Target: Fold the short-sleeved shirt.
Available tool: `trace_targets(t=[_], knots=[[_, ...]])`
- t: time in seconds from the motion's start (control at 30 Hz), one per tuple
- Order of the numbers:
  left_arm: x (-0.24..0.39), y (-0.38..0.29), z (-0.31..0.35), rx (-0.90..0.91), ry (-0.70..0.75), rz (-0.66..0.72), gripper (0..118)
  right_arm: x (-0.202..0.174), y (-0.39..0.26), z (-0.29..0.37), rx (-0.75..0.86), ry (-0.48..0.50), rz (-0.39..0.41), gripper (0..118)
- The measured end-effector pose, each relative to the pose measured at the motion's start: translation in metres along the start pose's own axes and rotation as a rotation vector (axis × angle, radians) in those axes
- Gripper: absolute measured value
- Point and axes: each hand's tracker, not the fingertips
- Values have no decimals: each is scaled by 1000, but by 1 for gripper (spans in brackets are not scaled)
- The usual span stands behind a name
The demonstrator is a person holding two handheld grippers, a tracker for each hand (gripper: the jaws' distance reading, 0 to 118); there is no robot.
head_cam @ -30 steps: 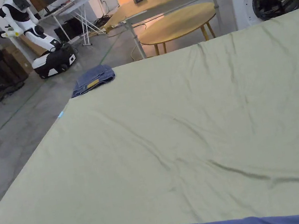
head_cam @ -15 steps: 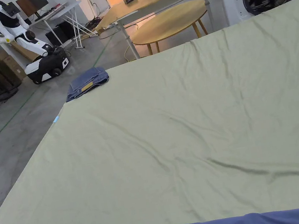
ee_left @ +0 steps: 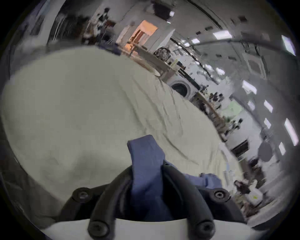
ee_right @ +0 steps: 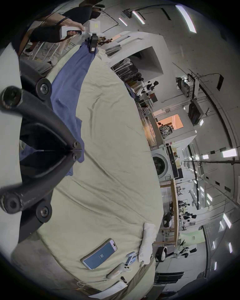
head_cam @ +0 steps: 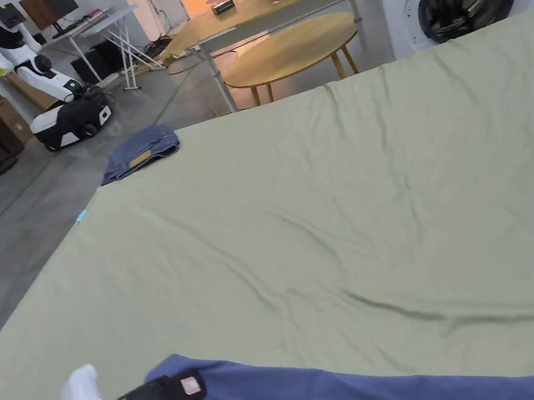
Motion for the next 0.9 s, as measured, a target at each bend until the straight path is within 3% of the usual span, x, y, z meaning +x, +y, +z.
trace_targets(t=[0.07,0.23,0.43,0.47,0.5,0.57,0.67,0.7,0.73,0.77,0.9], knots=[[50,-10,-9,-15,3,-125,8,-2,-3,-3,-9,6,-10,0],[140,-64,-93,-182,-145,-215,8,-12,-3,3,-10,59,-15,0],[181,-109,-183,-370,-289,-270,8,-14,-4,24,22,52,4,0],[185,-111,-185,-364,-303,-269,13,-12,-5,25,24,49,-3,0],[187,-113,-183,-350,-341,-269,26,-8,-6,25,21,41,-13,0],[185,-109,-182,-354,-420,-250,61,-4,-8,24,18,26,-30,0],[182,-104,-170,-321,-412,-249,57,0,-9,25,15,29,-54,0],[176,-103,-168,-318,-414,-239,49,0,-10,26,16,33,-56,0],[168,-103,-164,-286,-403,-197,29,4,-11,26,15,35,-57,0],[161,-103,-163,-274,-403,-166,0,12,-14,27,13,35,-58,0],[151,-119,-190,-305,-355,-120,0,12,-18,23,2,33,-72,0]])
